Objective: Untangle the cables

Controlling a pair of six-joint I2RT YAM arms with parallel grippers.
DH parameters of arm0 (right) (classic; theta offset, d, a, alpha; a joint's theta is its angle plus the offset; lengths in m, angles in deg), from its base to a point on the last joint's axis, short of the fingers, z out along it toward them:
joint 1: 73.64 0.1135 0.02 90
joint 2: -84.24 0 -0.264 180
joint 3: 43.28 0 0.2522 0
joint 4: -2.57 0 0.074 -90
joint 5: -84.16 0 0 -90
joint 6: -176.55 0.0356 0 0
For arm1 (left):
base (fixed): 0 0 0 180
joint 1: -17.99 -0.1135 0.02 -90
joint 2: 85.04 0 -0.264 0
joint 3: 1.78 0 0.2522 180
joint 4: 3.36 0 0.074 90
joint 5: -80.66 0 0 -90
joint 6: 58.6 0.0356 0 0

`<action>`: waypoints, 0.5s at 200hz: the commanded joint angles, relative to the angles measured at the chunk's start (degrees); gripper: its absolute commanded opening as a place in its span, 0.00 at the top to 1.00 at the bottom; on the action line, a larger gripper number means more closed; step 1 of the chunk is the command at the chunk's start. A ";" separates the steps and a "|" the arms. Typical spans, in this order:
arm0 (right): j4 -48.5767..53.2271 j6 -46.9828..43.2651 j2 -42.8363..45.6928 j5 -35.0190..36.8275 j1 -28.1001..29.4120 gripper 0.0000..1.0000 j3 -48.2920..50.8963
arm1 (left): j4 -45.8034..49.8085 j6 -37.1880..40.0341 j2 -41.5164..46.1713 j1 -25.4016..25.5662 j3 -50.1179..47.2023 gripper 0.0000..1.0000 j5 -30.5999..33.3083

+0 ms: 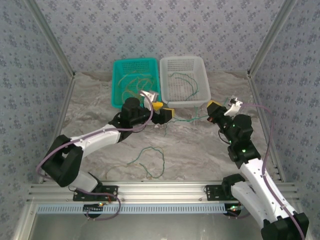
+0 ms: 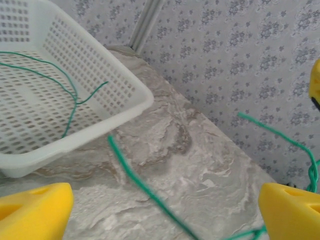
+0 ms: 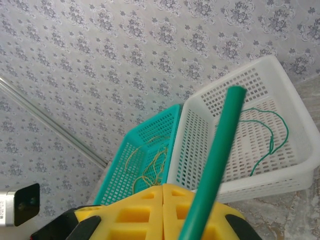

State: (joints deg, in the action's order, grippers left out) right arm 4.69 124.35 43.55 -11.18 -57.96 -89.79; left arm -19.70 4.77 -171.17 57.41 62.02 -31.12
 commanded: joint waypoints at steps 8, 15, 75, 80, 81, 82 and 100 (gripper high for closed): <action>-5.04 -1.00 1.07 2.35 1.44 1.00 1.19 | -4.37 -5.42 -4.63 0.44 3.48 0.03 -0.39; -4.99 -1.04 1.05 2.53 1.77 1.00 1.29 | -5.03 -5.60 -5.78 0.44 4.00 0.03 -0.50; -7.07 -0.11 1.97 7.32 3.10 1.00 3.28 | -10.34 -9.86 -13.15 2.92 7.58 0.15 -2.38; -7.08 -0.03 2.22 8.12 3.12 1.00 3.39 | -11.13 -10.21 -13.34 3.02 7.29 0.21 -2.54; -7.04 -0.06 2.25 8.22 3.12 1.00 3.44 | -11.21 -10.29 -13.35 3.03 7.28 0.22 -2.55; -7.02 -0.04 2.31 8.28 3.08 1.00 3.51 | -11.34 -10.37 -13.36 3.03 7.23 0.24 -2.56; -6.03 -0.11 2.89 10.76 3.06 1.00 3.75 | -12.52 -10.87 -12.99 3.10 6.28 0.59 -2.22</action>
State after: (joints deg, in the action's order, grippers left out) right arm 0.54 124.43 44.82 -5.11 -55.22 -86.69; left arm -26.00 -4.28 -184.37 60.16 67.88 -32.26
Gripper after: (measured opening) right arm 0.083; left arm 0.635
